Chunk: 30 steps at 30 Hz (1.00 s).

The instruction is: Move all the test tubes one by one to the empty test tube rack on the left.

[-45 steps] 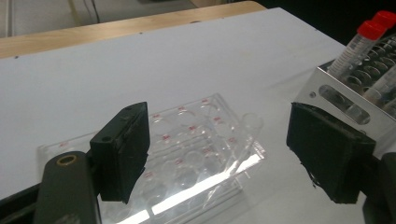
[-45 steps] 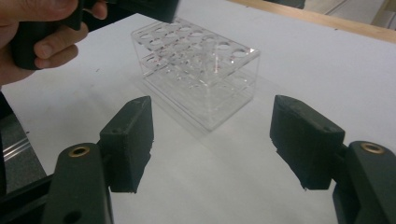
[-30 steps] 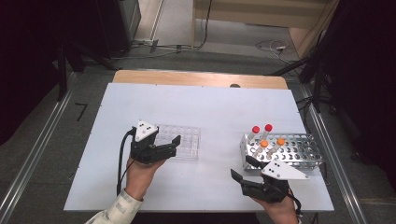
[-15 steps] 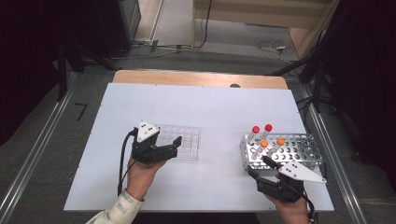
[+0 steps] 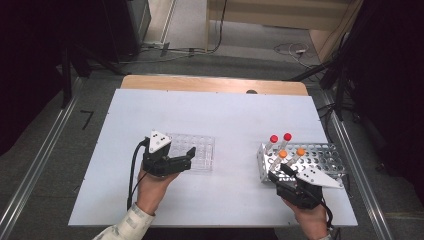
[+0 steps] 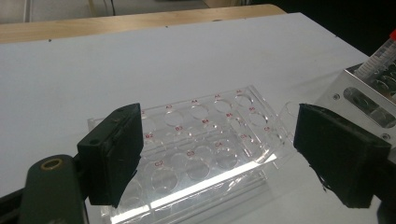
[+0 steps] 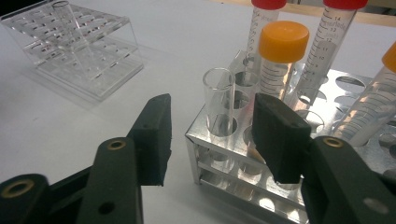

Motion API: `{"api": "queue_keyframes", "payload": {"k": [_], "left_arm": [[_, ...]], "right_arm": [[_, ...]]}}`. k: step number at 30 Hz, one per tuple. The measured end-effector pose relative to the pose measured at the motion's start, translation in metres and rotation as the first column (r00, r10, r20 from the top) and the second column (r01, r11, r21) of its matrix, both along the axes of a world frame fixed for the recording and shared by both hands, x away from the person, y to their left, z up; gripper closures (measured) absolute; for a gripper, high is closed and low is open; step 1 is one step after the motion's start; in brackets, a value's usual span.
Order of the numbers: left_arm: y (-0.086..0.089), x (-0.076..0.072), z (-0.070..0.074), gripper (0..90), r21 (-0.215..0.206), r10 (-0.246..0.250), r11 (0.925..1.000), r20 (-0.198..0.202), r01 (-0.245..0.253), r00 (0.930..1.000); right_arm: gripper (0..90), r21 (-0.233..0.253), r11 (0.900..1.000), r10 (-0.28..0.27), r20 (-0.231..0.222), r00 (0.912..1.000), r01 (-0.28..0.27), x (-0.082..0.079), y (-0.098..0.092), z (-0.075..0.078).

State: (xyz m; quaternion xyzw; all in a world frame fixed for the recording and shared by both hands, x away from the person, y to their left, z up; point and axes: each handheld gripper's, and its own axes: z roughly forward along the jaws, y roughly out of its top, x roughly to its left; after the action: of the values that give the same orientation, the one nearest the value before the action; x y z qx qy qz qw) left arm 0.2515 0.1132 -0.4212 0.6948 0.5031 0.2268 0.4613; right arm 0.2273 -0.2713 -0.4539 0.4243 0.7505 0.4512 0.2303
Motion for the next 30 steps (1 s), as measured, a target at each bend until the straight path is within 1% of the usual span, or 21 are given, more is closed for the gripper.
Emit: {"api": "queue_keyframes", "payload": {"k": [5, 8, 11, 16, 24, 30], "left_arm": [[-0.0004, 0.0001, -0.0003, 16.4, -0.004, -0.001, 1.0000, -0.004, 0.001, 1.0000], [-0.0003, -0.0001, -0.0002, 16.4, -0.004, -0.003, 1.0000, -0.004, 0.002, 1.0000], [-0.0004, 0.0001, -0.0004, 16.4, -0.005, -0.002, 1.0000, -0.004, 0.002, 1.0000], [-0.0012, 0.0001, -0.0004, 16.4, -0.003, -0.006, 1.0000, -0.004, 0.006, 1.0000], [-0.0010, 0.0001, -0.0007, 16.4, -0.003, -0.007, 1.0000, -0.005, 0.007, 1.0000], [-0.0015, 0.0000, -0.0008, 16.4, -0.003, -0.008, 1.0000, -0.005, 0.008, 1.0000]], "right_arm": [[54.1, -0.025, 1.000, -0.005, 0.012, 0.9999, 0.005, 0.0043, 0.0038, -0.0057], [59.1, -0.025, 1.000, -0.015, 0.030, 0.9994, 0.016, 0.0056, 0.0047, -0.0064], [62.7, -0.027, 0.999, -0.020, 0.034, 0.9992, 0.021, 0.0063, 0.0044, -0.0068], [66.4, -0.035, 0.999, -0.019, 0.034, 0.9992, 0.020, 0.0064, 0.0048, -0.0074], [68.4, -0.046, 0.999, -0.022, 0.035, 0.9991, 0.024, 0.0083, 0.0058, -0.0088], [71.9, -0.049, 0.998, -0.029, 0.040, 0.9988, 0.031, 0.0086, 0.0058, -0.0092]]}}
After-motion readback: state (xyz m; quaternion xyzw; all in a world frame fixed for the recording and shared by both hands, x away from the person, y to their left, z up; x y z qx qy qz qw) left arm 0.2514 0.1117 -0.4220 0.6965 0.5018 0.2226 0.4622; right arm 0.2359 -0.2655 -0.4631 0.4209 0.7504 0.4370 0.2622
